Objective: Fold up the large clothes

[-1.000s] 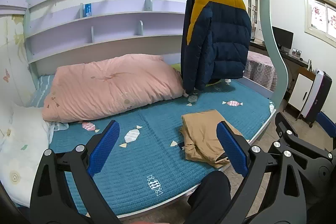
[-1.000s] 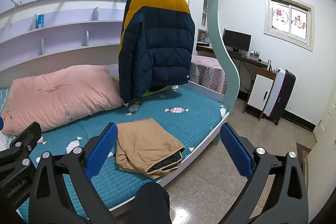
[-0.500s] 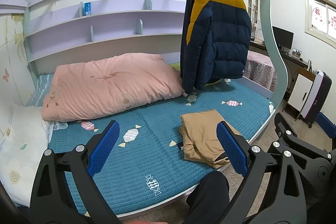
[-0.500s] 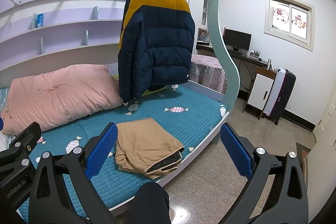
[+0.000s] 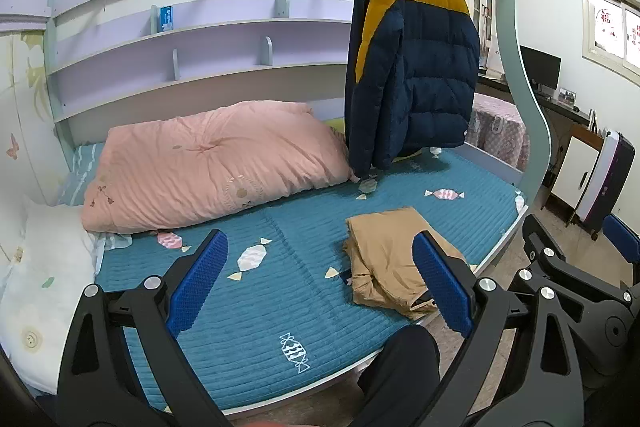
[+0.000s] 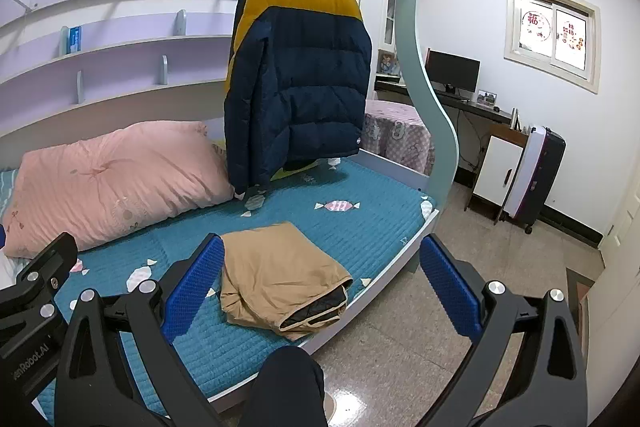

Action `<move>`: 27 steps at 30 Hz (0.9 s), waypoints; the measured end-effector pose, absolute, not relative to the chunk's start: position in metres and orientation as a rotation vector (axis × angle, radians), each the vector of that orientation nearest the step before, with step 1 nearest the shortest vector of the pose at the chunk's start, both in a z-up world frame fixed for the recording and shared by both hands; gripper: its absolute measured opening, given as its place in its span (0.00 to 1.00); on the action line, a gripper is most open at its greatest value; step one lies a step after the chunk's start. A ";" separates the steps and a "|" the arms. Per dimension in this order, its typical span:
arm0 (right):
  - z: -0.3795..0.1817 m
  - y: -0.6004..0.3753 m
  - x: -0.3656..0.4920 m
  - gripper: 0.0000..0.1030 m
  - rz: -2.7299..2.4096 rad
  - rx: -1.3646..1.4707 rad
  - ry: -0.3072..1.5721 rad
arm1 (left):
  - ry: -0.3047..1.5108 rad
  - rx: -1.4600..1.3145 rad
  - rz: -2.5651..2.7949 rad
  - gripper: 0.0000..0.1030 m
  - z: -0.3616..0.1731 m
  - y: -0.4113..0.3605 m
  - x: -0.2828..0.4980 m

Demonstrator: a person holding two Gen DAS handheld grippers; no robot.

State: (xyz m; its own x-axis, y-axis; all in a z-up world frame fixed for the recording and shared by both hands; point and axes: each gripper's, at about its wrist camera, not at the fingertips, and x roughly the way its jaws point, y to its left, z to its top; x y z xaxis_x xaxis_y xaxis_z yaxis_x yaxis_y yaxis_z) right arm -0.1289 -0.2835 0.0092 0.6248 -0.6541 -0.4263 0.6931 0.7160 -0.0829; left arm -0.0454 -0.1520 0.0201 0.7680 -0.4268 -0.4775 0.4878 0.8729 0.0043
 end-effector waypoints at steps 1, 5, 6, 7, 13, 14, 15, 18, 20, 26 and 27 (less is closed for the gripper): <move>0.008 -0.283 -0.128 0.92 -0.777 0.094 0.457 | 0.488 0.136 -0.499 0.91 0.019 -0.151 -0.045; 0.007 -0.283 -0.130 0.92 -0.775 0.092 0.467 | 0.490 0.140 -0.503 0.91 0.018 -0.149 -0.045; 0.006 -0.283 -0.130 0.92 -0.769 0.101 0.471 | 0.490 0.139 -0.503 0.91 0.017 -0.148 -0.046; 0.005 -0.284 -0.130 0.92 -0.766 0.105 0.475 | 0.492 0.143 -0.501 0.91 0.018 -0.149 -0.044; 0.005 -0.282 -0.131 0.92 -0.777 0.092 0.482 | 0.495 0.151 -0.503 0.91 0.018 -0.147 -0.047; 0.005 -0.281 -0.131 0.92 -0.777 0.090 0.481 | 0.496 0.150 -0.504 0.91 0.018 -0.147 -0.046; 0.005 -0.280 -0.132 0.92 -0.777 0.090 0.481 | 0.498 0.150 -0.506 0.91 0.018 -0.147 -0.047; 0.005 -0.280 -0.132 0.92 -0.781 0.089 0.480 | 0.497 0.153 -0.504 0.91 0.018 -0.147 -0.048; 0.005 -0.279 -0.133 0.92 -0.786 0.081 0.479 | 0.499 0.150 -0.503 0.91 0.018 -0.147 -0.048; 0.007 -0.282 -0.134 0.92 -0.775 0.093 0.484 | 0.502 0.148 -0.509 0.91 0.018 -0.146 -0.049; 0.007 -0.283 -0.134 0.92 -0.777 0.088 0.483 | 0.502 0.147 -0.511 0.91 0.018 -0.146 -0.049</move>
